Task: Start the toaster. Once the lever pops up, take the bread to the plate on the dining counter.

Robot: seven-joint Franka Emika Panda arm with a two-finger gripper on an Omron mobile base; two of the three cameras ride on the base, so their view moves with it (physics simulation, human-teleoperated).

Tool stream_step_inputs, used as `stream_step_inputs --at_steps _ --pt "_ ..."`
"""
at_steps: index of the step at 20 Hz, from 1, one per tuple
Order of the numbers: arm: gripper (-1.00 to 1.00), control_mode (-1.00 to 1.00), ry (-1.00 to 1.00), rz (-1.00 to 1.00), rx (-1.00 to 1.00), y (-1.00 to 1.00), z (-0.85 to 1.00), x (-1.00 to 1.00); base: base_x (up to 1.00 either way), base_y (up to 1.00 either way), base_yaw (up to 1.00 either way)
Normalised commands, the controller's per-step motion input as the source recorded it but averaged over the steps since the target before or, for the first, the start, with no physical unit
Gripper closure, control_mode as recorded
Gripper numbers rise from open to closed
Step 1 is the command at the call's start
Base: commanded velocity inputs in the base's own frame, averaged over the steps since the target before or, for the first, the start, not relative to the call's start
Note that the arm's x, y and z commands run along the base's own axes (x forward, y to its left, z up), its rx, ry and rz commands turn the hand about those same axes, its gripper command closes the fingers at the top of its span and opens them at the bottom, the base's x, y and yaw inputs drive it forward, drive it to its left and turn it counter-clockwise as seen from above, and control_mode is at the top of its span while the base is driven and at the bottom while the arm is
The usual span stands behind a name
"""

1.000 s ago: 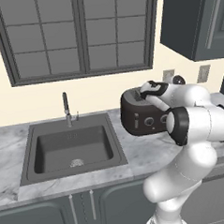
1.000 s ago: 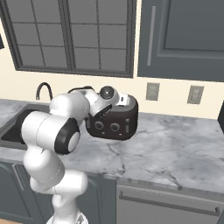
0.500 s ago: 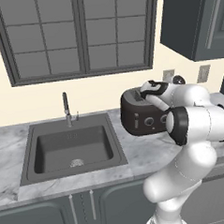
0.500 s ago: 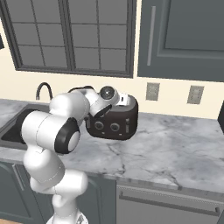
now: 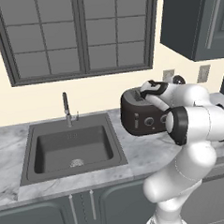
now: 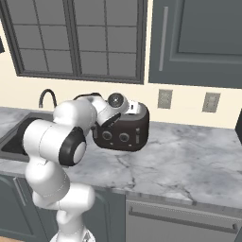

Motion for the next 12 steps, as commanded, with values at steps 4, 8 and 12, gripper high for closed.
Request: stream_step_inputs --at_steps 4,8,12 --pt "-1.00 -1.00 0.00 0.00 0.00 0.00 0.00 0.05 0.00 0.00 0.00" --pt "-1.00 -1.00 0.00 0.00 0.00 0.00 0.00 0.07 0.00 0.00 0.00" --pt "-1.00 -1.00 0.00 0.00 0.00 0.00 0.00 0.05 0.00 0.00 0.00"
